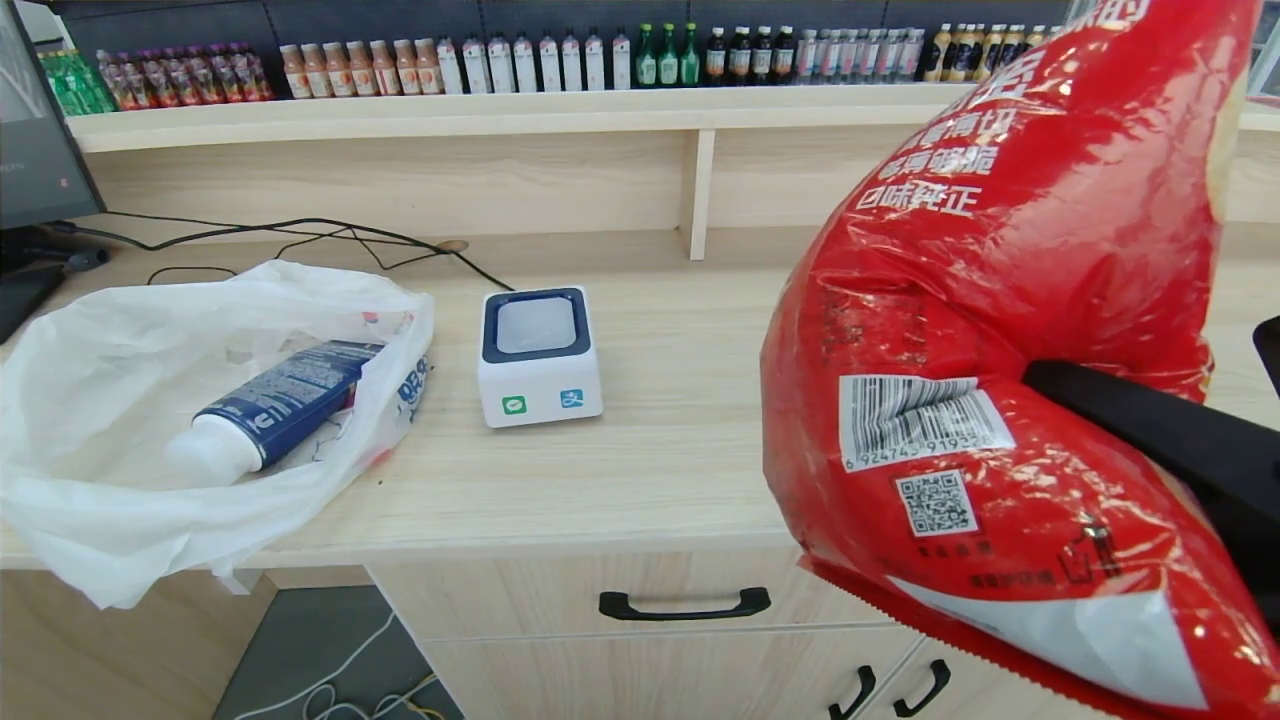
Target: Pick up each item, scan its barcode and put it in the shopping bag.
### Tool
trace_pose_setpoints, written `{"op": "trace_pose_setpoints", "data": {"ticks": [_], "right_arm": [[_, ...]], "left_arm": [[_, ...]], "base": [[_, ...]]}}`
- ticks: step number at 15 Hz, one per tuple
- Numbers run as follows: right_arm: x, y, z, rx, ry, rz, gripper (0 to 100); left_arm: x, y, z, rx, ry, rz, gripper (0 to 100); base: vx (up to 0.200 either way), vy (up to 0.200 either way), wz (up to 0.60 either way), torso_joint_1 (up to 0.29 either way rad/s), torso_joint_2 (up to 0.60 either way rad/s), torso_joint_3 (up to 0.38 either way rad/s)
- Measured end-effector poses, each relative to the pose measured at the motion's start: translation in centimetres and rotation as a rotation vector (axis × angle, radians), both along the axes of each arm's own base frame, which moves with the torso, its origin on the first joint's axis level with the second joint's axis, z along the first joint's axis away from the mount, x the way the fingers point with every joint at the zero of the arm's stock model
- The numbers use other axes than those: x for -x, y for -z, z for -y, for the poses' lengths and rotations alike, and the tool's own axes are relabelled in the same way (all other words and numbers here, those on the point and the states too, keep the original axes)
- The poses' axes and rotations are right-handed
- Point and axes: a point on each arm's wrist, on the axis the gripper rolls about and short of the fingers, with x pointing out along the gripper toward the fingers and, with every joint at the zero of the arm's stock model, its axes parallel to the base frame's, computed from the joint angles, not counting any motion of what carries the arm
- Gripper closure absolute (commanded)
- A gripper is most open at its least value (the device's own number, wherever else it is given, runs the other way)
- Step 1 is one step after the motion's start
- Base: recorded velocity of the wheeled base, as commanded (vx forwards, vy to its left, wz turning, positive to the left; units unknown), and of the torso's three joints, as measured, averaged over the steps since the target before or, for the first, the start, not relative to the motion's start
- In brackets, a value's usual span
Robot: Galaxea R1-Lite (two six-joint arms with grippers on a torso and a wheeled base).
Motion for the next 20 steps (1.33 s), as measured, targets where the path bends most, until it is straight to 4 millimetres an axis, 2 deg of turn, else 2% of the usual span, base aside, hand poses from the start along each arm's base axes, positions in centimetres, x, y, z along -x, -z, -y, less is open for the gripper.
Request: {"op": "trace_pose_setpoints", "data": {"ticks": [9,14,20], "right_arm": [[-0.2,-0.1,-0.3,0.01,0.001,0.035,100],[-0.6,0.2,-0.5,0.088,0.034,0.133,100],[-1.2,0.9,-0.9,0.315,0.169,0.408,100]], "left_arm": [[0.0,0.0,0.0,0.0,0.0,0.0,0],[0.0,0.0,0.0,0.0,0.0,0.0,0],[0.0,0.0,0.0,0.0,0.0,0.0,0]], "base": [[0.0,0.0,0.0,0.0,0.0,0.0],[0.0,0.0,0.0,0.0,0.0,0.0],[0.0,0.0,0.0,0.0,0.0,0.0]]}}
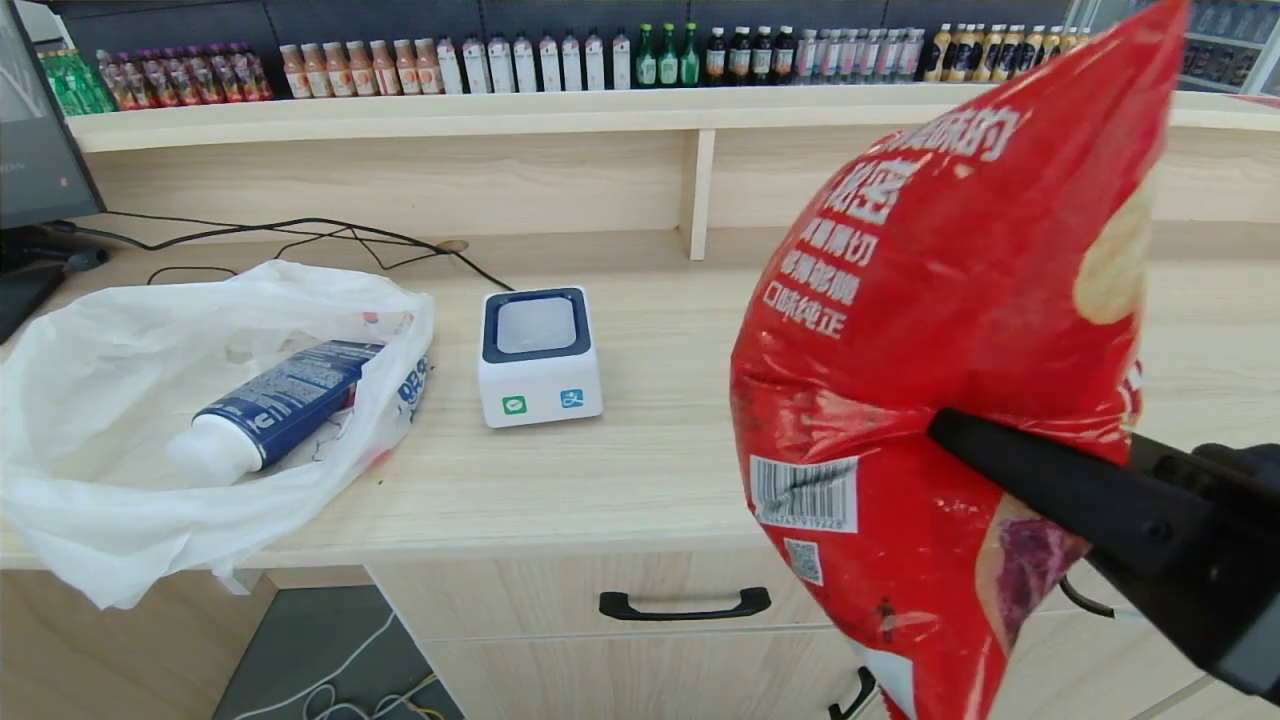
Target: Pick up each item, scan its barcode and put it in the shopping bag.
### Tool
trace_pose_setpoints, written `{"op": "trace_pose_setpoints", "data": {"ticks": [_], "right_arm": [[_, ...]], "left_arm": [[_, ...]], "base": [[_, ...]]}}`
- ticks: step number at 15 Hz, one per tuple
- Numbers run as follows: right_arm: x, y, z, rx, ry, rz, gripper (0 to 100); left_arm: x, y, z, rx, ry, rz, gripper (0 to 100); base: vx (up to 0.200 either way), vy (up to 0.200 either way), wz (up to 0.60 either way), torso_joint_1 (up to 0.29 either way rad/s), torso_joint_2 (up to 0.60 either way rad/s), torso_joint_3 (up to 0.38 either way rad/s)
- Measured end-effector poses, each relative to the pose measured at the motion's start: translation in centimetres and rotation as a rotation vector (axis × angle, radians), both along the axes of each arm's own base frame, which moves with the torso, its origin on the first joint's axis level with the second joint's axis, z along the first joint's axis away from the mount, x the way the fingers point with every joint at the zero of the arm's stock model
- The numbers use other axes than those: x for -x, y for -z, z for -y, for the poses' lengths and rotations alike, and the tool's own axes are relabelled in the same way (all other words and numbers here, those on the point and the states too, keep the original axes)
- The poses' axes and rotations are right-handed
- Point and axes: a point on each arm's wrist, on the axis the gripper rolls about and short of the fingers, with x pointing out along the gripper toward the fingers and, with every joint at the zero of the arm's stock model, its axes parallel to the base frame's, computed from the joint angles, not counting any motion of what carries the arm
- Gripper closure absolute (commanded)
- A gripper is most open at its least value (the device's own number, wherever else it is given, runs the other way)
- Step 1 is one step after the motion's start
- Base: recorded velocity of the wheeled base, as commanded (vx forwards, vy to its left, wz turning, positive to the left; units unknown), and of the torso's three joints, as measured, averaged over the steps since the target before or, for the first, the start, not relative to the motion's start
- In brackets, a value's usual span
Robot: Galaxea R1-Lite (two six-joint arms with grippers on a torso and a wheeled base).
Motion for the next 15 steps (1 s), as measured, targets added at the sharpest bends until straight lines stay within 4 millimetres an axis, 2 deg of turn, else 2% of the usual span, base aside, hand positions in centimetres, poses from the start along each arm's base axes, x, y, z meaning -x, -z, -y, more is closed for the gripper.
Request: {"op": "trace_pose_setpoints", "data": {"ticks": [6,9,12,15], "right_arm": [[-1.2,0.4,-0.7,0.209,0.238,0.212,100],[-2.4,0.8,-1.0,0.284,0.467,0.211,100],[-3.4,-0.3,-1.5,0.266,0.634,0.196,100],[-3.9,-1.4,-1.7,0.225,0.679,0.197,100]], "left_arm": [[0.0,0.0,0.0,0.0,0.0,0.0,0],[0.0,0.0,0.0,0.0,0.0,0.0,0],[0.0,0.0,0.0,-0.002,0.001,0.0,0],[0.0,0.0,0.0,-0.003,0.001,-0.001,0]], "base": [[0.0,0.0,0.0,0.0,0.0,0.0],[0.0,0.0,0.0,0.0,0.0,0.0],[0.0,0.0,0.0,0.0,0.0,0.0],[0.0,0.0,0.0,0.0,0.0,0.0]]}}
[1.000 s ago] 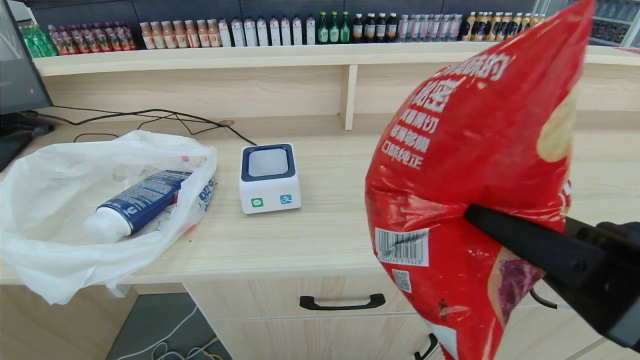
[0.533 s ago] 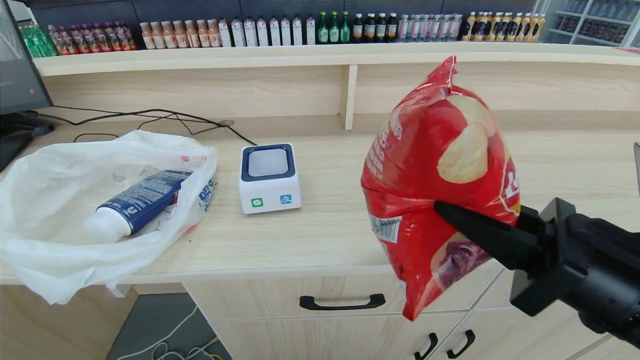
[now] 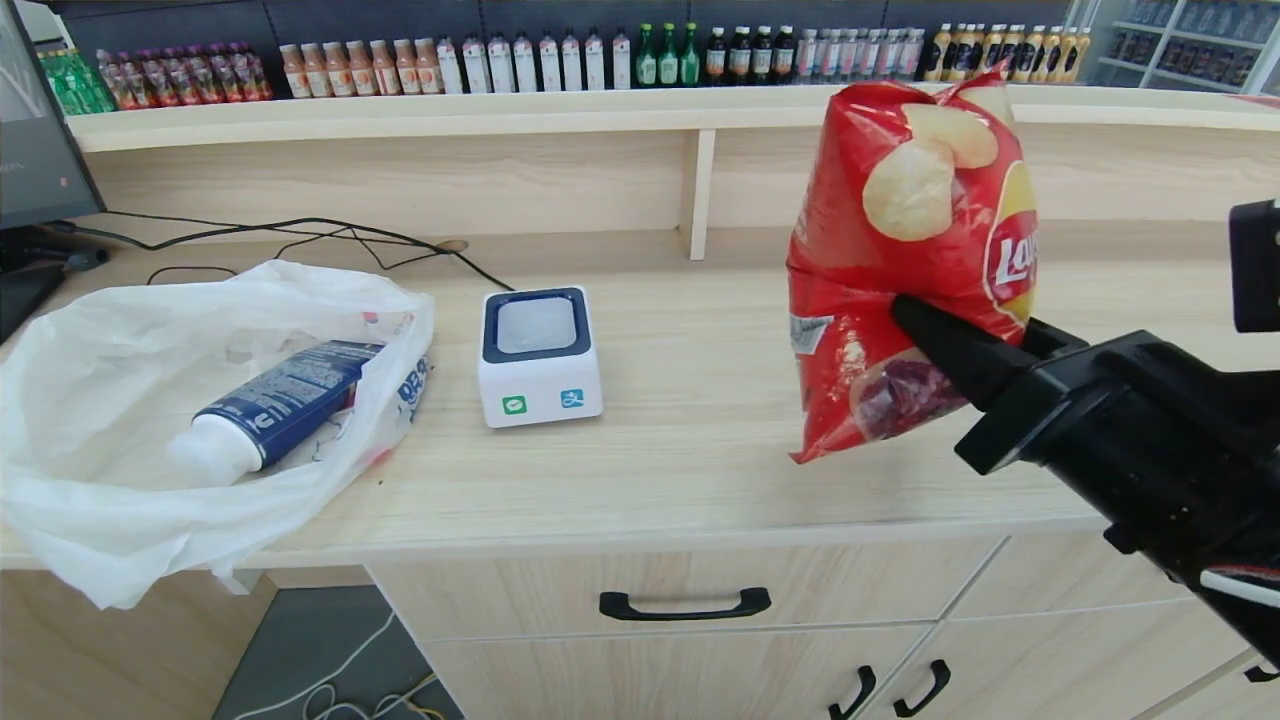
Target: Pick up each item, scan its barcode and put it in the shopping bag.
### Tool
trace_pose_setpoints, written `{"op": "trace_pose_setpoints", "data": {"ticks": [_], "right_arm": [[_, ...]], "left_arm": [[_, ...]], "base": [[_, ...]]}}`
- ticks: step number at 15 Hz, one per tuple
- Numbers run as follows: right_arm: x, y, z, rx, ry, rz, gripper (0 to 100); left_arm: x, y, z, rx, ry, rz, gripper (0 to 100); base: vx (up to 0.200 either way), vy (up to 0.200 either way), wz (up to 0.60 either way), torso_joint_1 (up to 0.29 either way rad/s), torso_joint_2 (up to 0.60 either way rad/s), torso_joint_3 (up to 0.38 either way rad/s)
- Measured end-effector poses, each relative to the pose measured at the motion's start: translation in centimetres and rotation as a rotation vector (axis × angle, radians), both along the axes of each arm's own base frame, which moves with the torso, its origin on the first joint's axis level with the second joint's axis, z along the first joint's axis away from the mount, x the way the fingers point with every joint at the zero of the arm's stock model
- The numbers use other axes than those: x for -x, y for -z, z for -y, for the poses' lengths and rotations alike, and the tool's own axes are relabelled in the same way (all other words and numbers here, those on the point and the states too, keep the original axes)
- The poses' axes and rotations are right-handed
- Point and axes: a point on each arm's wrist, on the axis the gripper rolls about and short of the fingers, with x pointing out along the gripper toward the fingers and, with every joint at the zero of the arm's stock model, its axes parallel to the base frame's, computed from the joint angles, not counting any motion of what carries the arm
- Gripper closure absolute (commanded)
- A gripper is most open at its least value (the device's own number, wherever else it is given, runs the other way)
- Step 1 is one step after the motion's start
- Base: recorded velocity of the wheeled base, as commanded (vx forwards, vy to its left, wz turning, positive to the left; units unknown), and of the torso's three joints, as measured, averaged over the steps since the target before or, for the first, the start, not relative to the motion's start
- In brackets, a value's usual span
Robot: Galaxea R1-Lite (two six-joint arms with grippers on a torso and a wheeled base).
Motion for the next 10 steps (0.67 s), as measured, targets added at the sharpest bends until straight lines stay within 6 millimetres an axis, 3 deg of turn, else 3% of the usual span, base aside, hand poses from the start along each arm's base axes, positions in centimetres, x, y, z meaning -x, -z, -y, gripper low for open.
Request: {"op": "trace_pose_setpoints", "data": {"ticks": [7,10], "right_arm": [[-2.8,-1.4,3.1,-0.002,0.077,0.11,100],[-4.8,-2.5,4.4,0.008,0.116,0.236,100]], "left_arm": [[0.0,0.0,0.0,0.0,0.001,0.0,0],[0.0,0.0,0.0,0.001,0.0,0.0,0]], "base": [[0.0,0.0,0.0,0.0,0.0,0.0],[0.0,0.0,0.0,0.0,0.0,0.0]]}}
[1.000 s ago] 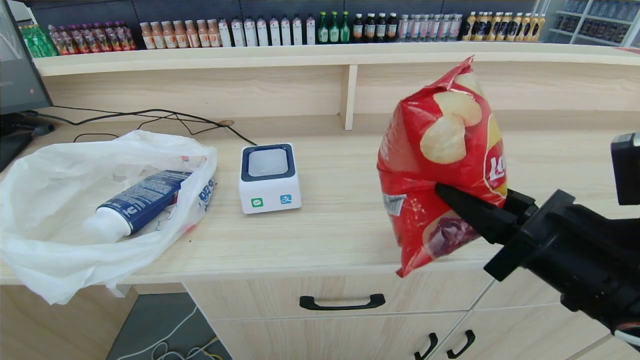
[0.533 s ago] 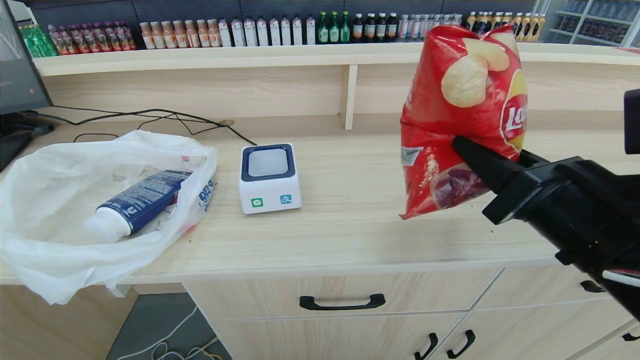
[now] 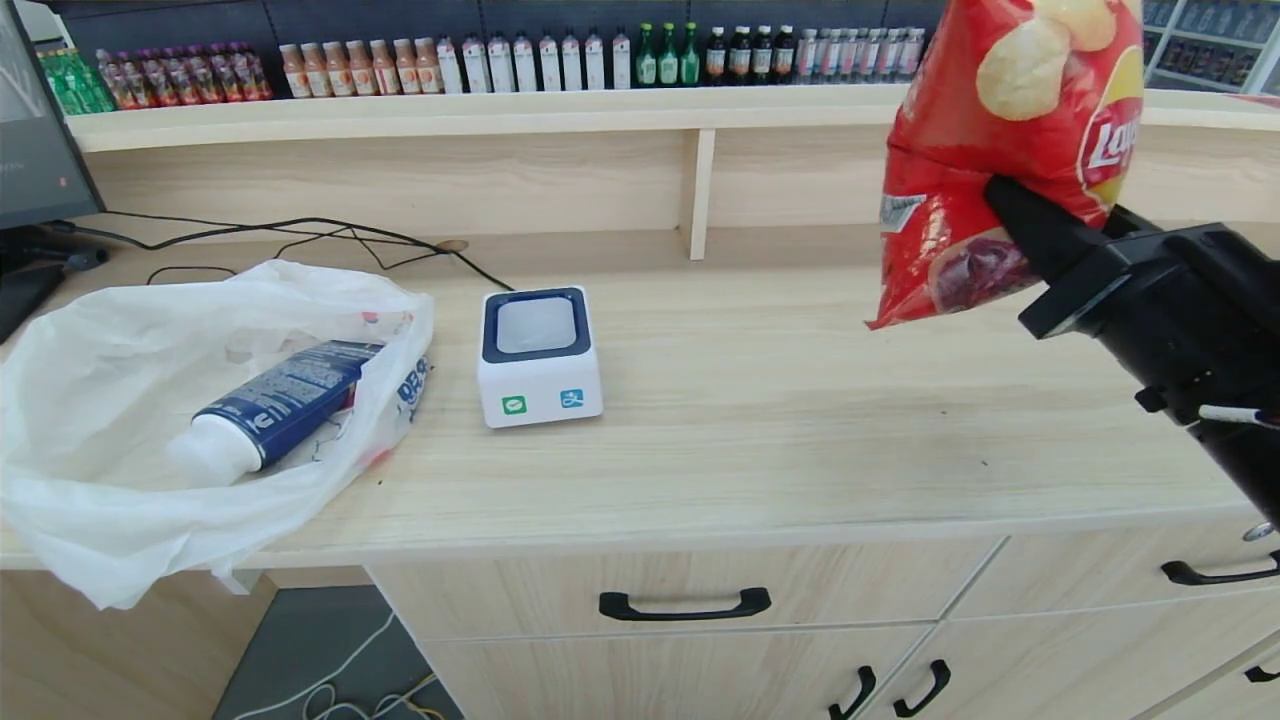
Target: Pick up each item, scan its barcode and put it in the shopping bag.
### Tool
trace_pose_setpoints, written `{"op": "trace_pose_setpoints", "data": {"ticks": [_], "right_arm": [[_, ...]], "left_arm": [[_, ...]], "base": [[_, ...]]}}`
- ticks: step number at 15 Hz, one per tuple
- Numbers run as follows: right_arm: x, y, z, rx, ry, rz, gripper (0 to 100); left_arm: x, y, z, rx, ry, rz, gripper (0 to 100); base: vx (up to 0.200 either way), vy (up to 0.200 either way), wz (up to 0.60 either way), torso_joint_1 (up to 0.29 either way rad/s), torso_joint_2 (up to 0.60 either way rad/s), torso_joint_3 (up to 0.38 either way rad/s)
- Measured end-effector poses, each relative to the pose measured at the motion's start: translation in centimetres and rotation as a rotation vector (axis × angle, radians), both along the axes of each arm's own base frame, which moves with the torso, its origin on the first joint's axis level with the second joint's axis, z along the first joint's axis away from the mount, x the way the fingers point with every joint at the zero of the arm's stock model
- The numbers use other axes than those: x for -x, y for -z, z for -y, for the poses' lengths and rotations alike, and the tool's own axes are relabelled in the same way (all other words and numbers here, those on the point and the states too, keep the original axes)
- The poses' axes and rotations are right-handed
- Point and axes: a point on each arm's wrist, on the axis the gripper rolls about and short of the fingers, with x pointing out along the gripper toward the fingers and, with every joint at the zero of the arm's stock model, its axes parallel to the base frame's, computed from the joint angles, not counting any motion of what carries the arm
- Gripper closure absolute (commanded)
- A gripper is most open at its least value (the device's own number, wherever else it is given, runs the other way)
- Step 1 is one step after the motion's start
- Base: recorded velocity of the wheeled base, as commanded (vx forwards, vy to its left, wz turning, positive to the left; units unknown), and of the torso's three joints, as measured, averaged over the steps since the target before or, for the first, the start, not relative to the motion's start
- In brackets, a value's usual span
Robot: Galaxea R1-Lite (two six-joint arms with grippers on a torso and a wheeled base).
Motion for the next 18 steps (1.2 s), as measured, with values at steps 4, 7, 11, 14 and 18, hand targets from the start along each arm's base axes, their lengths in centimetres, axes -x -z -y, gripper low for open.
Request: {"op": "trace_pose_setpoints", "data": {"ticks": [4,7,11,14,18], "right_arm": [[-1.5,0.9,0.2,0.037,0.048,0.03,100],[-2.0,1.2,0.0,0.036,0.05,0.029,100],[-1.9,2.5,-0.2,0.046,0.045,-0.002,100],[-1.5,3.5,-0.1,0.059,0.038,-0.033,100],[-1.1,3.5,0.0,0.057,0.035,-0.032,100]], "left_arm": [[0.0,0.0,0.0,0.0,0.0,0.0,0],[0.0,0.0,0.0,0.0,0.0,0.0,0],[0.0,0.0,0.0,0.0,0.001,0.0,0],[0.0,0.0,0.0,0.0,0.0,0.0,0],[0.0,0.0,0.0,0.0,0.001,0.0,0]], "base": [[0.0,0.0,0.0,0.0,0.0,0.0],[-0.2,0.0,0.0,0.005,0.0,0.001],[-0.1,0.0,0.0,0.005,0.0,0.001],[0.0,0.0,0.0,0.0,0.0,0.0],[0.0,0.1,0.0,0.005,0.0,0.0]]}}
